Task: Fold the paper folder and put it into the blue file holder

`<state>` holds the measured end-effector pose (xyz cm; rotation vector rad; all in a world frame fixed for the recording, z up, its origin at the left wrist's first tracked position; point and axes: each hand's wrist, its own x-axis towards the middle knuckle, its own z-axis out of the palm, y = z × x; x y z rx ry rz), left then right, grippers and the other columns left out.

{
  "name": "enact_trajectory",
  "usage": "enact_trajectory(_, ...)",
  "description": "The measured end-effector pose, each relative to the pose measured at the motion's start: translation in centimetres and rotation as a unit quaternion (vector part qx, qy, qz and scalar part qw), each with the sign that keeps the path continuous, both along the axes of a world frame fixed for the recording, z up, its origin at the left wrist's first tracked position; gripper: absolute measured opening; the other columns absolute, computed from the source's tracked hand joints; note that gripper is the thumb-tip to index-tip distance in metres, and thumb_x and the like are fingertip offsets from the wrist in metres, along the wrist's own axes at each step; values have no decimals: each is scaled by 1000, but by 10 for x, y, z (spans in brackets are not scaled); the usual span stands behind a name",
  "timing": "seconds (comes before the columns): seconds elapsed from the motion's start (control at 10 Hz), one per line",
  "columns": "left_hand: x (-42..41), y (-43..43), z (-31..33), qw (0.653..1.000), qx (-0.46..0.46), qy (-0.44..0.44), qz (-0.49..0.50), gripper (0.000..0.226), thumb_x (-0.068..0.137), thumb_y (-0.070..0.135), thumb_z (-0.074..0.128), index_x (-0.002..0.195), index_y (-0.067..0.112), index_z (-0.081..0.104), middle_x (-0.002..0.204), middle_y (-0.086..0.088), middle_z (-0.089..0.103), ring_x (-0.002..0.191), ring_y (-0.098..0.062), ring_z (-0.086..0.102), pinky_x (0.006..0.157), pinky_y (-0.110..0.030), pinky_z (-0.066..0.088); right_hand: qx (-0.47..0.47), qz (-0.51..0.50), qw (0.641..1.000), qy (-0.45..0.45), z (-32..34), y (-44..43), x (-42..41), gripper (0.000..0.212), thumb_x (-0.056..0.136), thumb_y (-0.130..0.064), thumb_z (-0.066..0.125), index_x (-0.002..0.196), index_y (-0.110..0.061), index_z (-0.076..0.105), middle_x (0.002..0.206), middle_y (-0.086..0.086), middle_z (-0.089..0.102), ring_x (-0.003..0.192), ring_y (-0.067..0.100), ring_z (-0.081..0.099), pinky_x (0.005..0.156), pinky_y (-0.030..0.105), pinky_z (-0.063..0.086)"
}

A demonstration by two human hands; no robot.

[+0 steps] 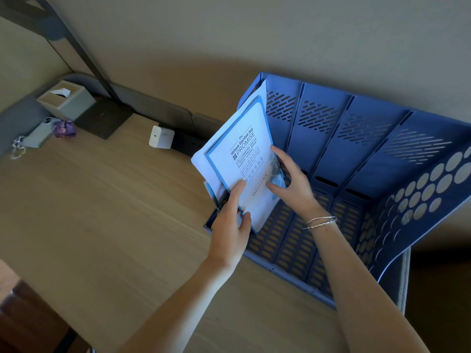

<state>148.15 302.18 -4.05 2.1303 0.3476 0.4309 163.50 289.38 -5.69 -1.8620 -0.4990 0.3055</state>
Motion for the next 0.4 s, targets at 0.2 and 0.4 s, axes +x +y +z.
enact_trajectory(0.2,-10,2,10,1000,-3,-5,-27,67,95,1,57,143,40,31,148,30,35,139,-5,40,106,-41,46,-26,-23,999,-19,10,-9,-9,89,82,-1,70,147,-50,37,149,-12,47,135,5,42,115,33,39)
enact_trajectory(0.4,-37,7,24,999,42,-24,-4,60,97,12,58,147,33,34,139,9,53,119,-5,52,94,-15,44,-34,-64,995,-61,31,-15,-26,87,79,4,68,151,-35,38,140,-21,45,132,3,42,116,36,37)
